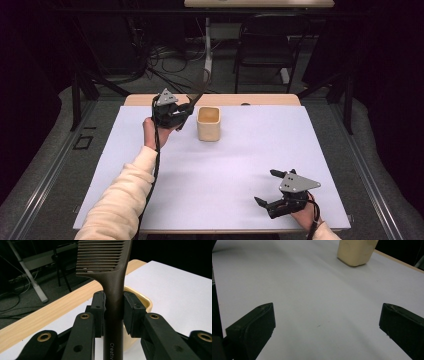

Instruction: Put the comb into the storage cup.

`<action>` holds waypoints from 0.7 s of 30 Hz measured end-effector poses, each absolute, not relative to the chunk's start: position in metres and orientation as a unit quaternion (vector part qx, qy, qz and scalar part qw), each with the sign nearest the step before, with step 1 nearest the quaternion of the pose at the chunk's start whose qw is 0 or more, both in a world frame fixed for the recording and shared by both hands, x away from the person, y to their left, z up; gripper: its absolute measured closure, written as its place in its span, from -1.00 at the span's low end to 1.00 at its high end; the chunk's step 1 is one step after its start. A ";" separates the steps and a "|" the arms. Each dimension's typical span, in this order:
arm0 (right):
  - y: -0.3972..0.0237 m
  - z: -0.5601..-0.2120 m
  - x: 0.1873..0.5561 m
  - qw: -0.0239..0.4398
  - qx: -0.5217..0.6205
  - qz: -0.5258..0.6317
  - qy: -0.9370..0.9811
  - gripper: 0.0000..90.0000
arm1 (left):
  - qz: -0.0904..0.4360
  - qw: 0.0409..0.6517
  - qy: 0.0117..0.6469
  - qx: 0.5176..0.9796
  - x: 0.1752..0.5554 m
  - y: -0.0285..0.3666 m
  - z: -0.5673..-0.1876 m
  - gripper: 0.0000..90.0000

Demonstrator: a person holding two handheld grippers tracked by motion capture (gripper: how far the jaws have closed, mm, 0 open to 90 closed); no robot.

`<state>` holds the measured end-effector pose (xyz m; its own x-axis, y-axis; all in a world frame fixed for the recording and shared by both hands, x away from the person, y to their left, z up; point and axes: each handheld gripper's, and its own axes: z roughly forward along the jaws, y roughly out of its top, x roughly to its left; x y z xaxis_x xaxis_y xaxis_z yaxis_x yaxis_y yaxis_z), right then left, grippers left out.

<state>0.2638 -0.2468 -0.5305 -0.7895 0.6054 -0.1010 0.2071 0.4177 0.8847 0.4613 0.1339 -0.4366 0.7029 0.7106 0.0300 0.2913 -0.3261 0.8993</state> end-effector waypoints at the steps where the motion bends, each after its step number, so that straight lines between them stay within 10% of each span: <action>1: -0.247 -0.530 0.264 0.208 0.249 0.479 0.816 -1.00 | 0.216 0.486 0.319 0.785 0.462 0.133 -0.436 0.60; 21: -0.247 -0.531 0.264 0.208 0.249 0.479 0.816 -1.00 | 0.223 0.495 0.299 0.784 0.476 0.116 -0.427 0.60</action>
